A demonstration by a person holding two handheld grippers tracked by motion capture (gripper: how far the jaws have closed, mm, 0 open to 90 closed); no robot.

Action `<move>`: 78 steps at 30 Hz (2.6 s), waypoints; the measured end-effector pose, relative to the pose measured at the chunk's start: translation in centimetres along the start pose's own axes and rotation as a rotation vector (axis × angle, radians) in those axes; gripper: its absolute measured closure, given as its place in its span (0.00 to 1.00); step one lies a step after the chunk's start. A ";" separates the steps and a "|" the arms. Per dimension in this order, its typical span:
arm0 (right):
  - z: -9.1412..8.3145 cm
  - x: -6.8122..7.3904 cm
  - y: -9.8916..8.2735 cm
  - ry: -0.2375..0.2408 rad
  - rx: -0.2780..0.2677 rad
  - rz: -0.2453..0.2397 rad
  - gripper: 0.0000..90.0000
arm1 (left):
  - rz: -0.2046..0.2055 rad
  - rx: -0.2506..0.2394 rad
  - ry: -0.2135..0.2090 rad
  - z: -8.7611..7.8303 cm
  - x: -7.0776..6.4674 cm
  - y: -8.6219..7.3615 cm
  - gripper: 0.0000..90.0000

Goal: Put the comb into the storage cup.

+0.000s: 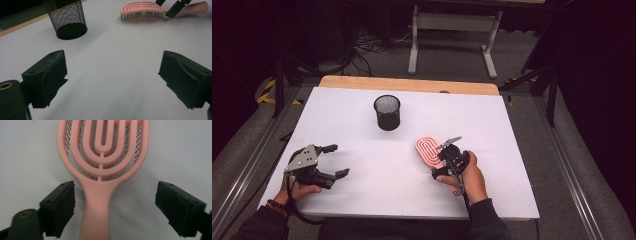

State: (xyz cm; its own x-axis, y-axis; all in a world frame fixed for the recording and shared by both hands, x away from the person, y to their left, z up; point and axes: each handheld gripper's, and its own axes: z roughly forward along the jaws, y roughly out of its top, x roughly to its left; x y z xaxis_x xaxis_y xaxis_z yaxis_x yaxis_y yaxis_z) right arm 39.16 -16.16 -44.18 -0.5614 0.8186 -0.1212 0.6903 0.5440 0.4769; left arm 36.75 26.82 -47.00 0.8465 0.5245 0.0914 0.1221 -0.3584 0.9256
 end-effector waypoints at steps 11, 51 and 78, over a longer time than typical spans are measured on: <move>0.3 0.3 -0.3 0.056 0.011 -0.013 0.58 | 0.018 0.016 -0.012 0.2 -0.2 0.0 0.08; -2.1 -1.1 -2.0 -0.019 -0.443 0.013 0.77 | 0.003 0.025 0.002 0.8 -0.2 0.0 0.09; -4.7 -0.8 -2.9 -0.122 -0.722 0.011 0.77 | -0.050 0.051 -0.006 1.4 0.3 0.4 0.07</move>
State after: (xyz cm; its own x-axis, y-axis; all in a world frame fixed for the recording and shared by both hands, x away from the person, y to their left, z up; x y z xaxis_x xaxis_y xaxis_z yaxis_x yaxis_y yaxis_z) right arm 35.49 -19.20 -41.39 -0.4726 0.8608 -0.1890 0.1989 0.3131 0.9286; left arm 37.77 25.75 -47.12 0.8420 0.5378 0.0432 0.1902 -0.3708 0.9090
